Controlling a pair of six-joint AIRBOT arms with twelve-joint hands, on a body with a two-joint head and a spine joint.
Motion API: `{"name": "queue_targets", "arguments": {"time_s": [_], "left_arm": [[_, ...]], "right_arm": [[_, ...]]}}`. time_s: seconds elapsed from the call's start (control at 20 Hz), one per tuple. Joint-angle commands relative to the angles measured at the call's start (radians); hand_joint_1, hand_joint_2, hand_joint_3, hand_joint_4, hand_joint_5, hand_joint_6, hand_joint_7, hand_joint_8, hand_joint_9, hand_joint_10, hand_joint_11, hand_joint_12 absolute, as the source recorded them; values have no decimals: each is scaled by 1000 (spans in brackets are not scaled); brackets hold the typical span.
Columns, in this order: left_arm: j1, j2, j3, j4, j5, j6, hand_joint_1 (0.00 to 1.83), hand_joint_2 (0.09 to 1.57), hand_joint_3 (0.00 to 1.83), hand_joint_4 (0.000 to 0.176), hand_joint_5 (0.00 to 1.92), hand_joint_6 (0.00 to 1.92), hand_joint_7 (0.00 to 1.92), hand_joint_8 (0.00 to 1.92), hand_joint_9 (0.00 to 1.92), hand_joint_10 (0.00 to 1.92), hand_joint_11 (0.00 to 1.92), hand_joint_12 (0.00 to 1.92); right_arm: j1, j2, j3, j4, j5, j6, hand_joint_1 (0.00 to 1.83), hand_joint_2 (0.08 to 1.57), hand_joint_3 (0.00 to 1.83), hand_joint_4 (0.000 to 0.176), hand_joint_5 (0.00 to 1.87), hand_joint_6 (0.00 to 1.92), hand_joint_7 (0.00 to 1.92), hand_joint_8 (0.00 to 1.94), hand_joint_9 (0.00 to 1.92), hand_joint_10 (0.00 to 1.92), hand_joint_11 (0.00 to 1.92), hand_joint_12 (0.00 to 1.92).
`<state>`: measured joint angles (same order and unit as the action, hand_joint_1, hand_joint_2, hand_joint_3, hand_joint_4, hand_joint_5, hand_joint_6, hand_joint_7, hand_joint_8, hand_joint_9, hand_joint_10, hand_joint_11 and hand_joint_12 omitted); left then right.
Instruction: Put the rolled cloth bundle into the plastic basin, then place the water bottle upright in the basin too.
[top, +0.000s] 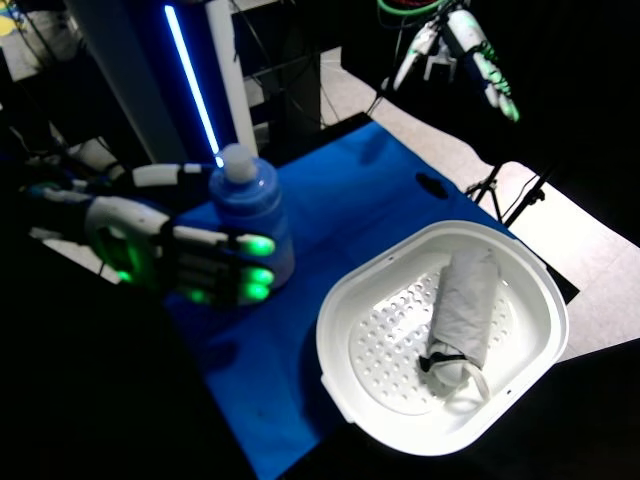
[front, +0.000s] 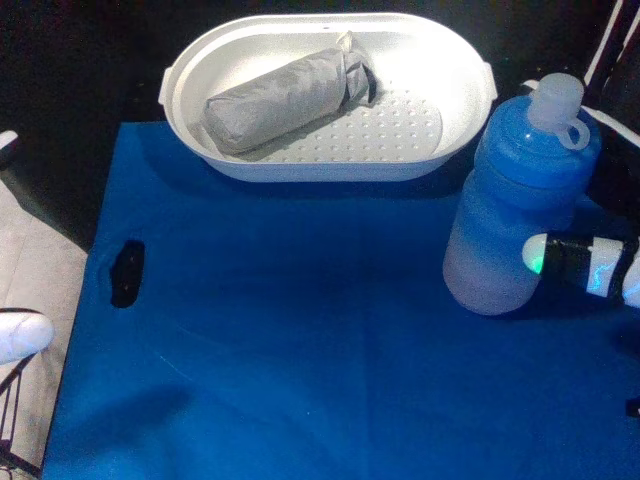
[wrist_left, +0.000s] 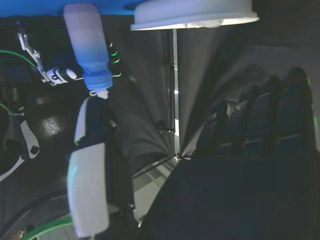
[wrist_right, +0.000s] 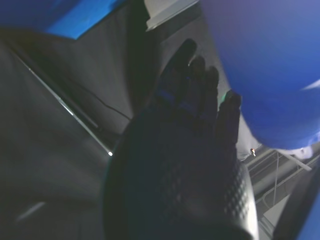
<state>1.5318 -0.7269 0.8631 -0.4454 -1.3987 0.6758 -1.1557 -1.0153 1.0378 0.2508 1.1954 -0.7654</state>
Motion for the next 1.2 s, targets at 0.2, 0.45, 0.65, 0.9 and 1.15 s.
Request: {"name": "queue_targets", "arguments": {"time_s": [0.2,0.45,0.65,0.9,1.15], "left_arm": [[-6,-8,4,-10,-119,-17,588,846,4,145,0,0,0,0,0,0,0,0],[-6,-12,3,-9,-118,-21,601,847,3,142,0,0,0,0,0,0,0,0],[-6,-14,2,-9,-118,-22,588,854,4,133,0,0,0,0,0,0,0,0],[-6,-18,1,-9,-114,-23,581,867,6,130,0,0,0,0,0,0,0,0],[-6,-21,1,-9,-111,-23,559,859,0,158,0,0,0,0,0,0,0,0]], "right_arm": [[13,-33,17,-9,123,13,868,1160,0,32,451,5,498,11,516,25,365,750],[14,-57,36,-9,107,13,1188,1194,4,0,739,1267,912,1225,989,1013,919,1283],[14,-56,43,-6,100,13,1106,1195,1,0,811,1260,934,1217,973,1395,864,1506],[14,-39,43,-14,99,13,1084,1211,1,0,787,1299,910,1307,963,1562,901,1691],[29,46,17,-93,100,13,1103,1198,0,0,811,1256,934,1476,1046,1707,975,1793]]}}
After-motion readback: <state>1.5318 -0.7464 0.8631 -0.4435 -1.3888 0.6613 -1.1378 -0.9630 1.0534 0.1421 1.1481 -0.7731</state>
